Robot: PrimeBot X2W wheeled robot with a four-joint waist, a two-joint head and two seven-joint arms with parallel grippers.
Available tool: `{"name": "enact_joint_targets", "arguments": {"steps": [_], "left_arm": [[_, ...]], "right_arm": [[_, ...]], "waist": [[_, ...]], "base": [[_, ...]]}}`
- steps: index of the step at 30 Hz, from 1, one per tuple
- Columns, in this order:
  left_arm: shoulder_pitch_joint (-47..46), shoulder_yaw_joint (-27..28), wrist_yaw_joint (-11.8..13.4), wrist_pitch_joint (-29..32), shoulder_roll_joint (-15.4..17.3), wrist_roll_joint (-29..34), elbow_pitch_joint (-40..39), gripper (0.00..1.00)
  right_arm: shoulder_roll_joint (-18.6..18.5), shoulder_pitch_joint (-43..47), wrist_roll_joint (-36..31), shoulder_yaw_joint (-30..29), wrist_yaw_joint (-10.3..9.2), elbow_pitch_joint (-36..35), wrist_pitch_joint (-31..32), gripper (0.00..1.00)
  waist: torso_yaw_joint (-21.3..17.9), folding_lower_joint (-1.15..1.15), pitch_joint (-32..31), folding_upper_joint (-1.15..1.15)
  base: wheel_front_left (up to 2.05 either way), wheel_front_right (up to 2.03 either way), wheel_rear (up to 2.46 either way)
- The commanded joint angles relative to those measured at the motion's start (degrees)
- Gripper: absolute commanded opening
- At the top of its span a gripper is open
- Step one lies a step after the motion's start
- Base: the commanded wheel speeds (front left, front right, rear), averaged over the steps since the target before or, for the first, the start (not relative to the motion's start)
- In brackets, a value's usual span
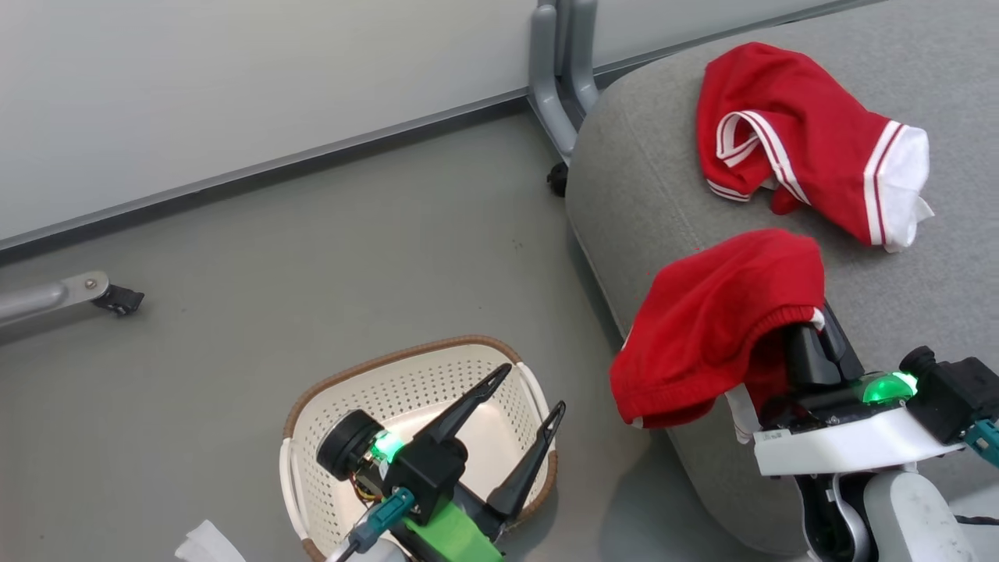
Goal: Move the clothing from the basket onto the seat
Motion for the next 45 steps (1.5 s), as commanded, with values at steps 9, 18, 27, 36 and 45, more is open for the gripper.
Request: {"name": "enact_joint_targets", "arguments": {"steps": [9, 18, 27, 36, 45], "left_arm": [[-1.1, -0.1, -0.1, 0.1, 2.0, 0.5, -1.1, 1.00], [-2.2, -0.4, 0.0, 0.8, 3.1, 0.5, -1.9, 1.00], [-4.6, -2.1, -1.1, 2.2, 3.9, 0.7, -2.5, 1.00], [-7.7, -3.5, -2.0, 3.6, 5.3, 0.9, -3.1, 1.00], [-11.9, -4.4, -2.2, 6.7, 9.7, 4.1, -7.5, 1.00]], "right_arm": [[-0.1, 0.9, 0.6, -1.0, -0.06, -1.1, -0.1, 0.00], [-0.1, 0.8, 1.6, -1.3, -0.06, -1.9, -0.1, 0.00], [-0.1, 2.0, 0.5, -2.7, -0.06, -4.8, -0.1, 0.00], [-0.1, 1.0, 1.0, -6.2, -0.06, -7.8, -0.1, 0.00], [-2.2, -13.7, -4.9, -15.3, -0.07, -11.8, -0.1, 0.00]], "waist": [[-10.0, 0.00, 3.2, 0.00], [-16.9, 0.00, 5.1, 0.00], [-20.0, 0.00, 8.7, 0.00], [-20.1, 0.00, 14.4, 0.00], [-16.8, 0.00, 26.4, 0.00]], "base": [[0.00, 0.00, 0.00], [0.00, 0.00, 0.00], [0.00, 0.00, 0.00], [0.00, 0.00, 0.00], [0.00, 0.00, 0.00]]}}
